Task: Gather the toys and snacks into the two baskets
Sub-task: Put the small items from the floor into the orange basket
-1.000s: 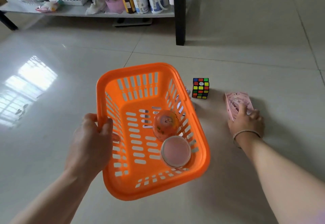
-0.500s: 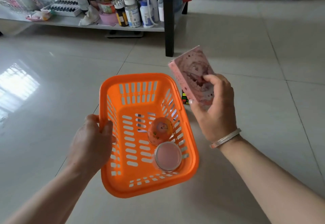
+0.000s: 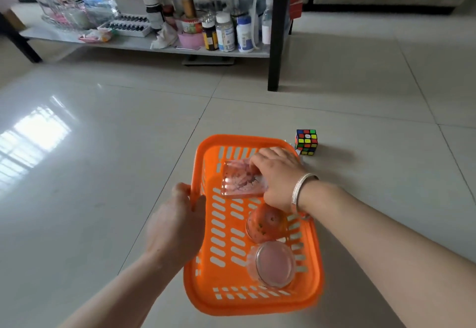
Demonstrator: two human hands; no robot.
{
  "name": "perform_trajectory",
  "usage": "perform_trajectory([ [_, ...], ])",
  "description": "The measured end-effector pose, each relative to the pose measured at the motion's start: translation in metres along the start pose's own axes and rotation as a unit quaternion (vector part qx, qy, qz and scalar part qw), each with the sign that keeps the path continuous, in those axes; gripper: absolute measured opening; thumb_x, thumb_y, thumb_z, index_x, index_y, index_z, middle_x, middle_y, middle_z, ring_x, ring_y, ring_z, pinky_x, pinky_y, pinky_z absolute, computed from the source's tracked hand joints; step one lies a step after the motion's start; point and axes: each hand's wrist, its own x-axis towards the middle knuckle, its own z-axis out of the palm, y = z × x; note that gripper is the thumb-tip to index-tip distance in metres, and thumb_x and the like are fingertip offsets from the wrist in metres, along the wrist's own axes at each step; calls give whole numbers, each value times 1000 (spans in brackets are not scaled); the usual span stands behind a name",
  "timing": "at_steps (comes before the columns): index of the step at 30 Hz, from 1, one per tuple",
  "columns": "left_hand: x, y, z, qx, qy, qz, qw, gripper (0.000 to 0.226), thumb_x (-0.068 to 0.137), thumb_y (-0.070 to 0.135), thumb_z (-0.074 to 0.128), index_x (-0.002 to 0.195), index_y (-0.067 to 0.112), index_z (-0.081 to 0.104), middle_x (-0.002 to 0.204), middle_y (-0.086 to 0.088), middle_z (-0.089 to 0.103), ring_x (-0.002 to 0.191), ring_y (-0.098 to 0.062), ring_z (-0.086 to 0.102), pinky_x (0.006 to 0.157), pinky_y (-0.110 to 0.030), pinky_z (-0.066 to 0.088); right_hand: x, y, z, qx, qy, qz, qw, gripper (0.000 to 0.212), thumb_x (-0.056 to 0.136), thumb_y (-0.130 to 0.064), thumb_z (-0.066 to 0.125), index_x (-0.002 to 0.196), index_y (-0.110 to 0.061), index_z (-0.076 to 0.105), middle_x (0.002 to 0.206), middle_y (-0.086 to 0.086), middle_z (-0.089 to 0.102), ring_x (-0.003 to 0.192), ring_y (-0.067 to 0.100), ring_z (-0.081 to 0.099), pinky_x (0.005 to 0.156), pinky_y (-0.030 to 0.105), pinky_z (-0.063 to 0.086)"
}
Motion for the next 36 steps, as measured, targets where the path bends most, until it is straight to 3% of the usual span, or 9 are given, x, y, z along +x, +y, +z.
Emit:
perform_trajectory([
  [4,-1,-14,-5,-15,-4,-31,999,25,99,45,43,114,25,44,95,1,68,74,-18,71,68,-42,62,15,-8,21,-24,-46,-26,998,32,73,-20,61,99,-25,42,123,-1,44,120,22,37,104,32,24],
  [8,-1,-25,-8,-40,-3,-62,997,24,100,41,45,115,22,49,96,0,69,76,-21,72,73,-47,62,19,-16,36,-77,-83,-42,993,41,91,-32,48,132,-23,49,148,-1,33,136,24,25,112,36,17],
  [13,-2,-28,-6,-70,0,-80,994,26,100,39,47,117,20,51,97,-2,70,77,-23,73,76,-51,61,14,-26,31,-200,-120,-38,972,54,88,-46,53,135,-21,46,149,7,31,136,27,27,112,40,18],
  [17,-1,-21,-2,-72,4,-70,995,25,99,40,47,117,23,50,102,-3,71,78,-23,73,75,-51,62,14,-31,20,-170,-82,29,982,39,88,-25,59,126,-16,54,133,11,44,119,34,45,95,40,37],
  [24,-1,-18,9,-86,4,-61,994,22,100,40,47,114,23,51,91,0,71,72,-20,74,71,-48,63,20,-22,29,-22,-199,50,978,29,88,4,44,109,-6,61,105,13,63,84,25,58,70,30,47],
  [26,0,-17,10,-84,4,-65,994,21,100,39,47,113,23,50,90,2,70,72,-20,73,71,-48,63,20,-18,34,-13,-144,40,989,30,88,2,42,109,-9,62,104,11,64,91,27,61,72,32,48],
  [28,2,-17,10,-90,6,-76,993,21,100,38,48,114,22,50,91,1,69,73,-21,73,72,-48,62,17,-14,39,46,17,-9,999,36,86,1,37,106,-11,65,103,8,66,94,29,63,75,37,53],
  [32,7,-17,10,-93,26,-87,992,24,100,38,47,115,20,49,98,-5,70,76,-24,73,74,-51,62,18,3,31,171,350,-53,919,46,71,-4,26,85,-7,70,87,8,69,80,27,65,68,32,53],
  [36,13,-21,7,-100,40,-103,989,26,101,38,47,118,19,50,101,-6,70,77,-26,73,74,-52,61,44,66,50,154,334,131,921,38,79,2,49,113,-9,63,116,14,58,104,35,56,80,34,45],
])
